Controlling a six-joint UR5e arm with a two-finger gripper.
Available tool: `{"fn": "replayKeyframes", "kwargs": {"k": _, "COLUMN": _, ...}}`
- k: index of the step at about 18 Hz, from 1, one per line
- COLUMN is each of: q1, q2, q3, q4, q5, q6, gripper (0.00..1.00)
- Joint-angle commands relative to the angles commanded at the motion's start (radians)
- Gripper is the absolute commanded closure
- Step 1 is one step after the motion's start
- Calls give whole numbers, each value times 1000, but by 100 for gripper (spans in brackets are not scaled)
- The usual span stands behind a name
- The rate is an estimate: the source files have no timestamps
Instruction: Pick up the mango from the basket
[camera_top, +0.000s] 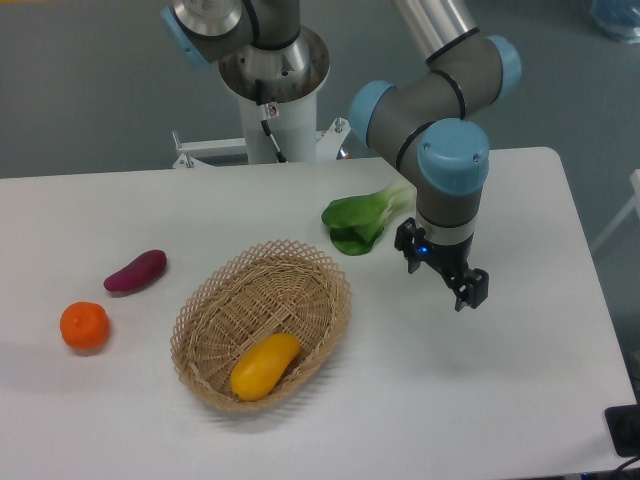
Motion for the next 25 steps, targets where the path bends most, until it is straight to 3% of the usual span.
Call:
{"fn": "replayKeyframes", "kwargs": {"k": 8, "q1": -9, "q2": -2, "q3": 0, "q4": 3, "q5": -12, "q6": -61, "gripper": 0}}
{"fn": "replayKeyframes", "kwargs": {"k": 13, "q1": -61, "q2": -29, "q3": 23, "q4": 21, "q5": -17, "q6": -238, "gripper": 0}}
{"fn": "replayKeyframes", "kwargs": {"k": 21, "q1": -149, "q2": -48, "q3": 21, "q4": 17, "q5": -35, "q6": -250, "gripper": 0}}
{"fn": "replayKeyframes", "kwargs": {"k": 25, "q1": -207, "q2": -61, "q3": 23, "q4": -23, "q5": -32, "q6": -265, "gripper": 0}}
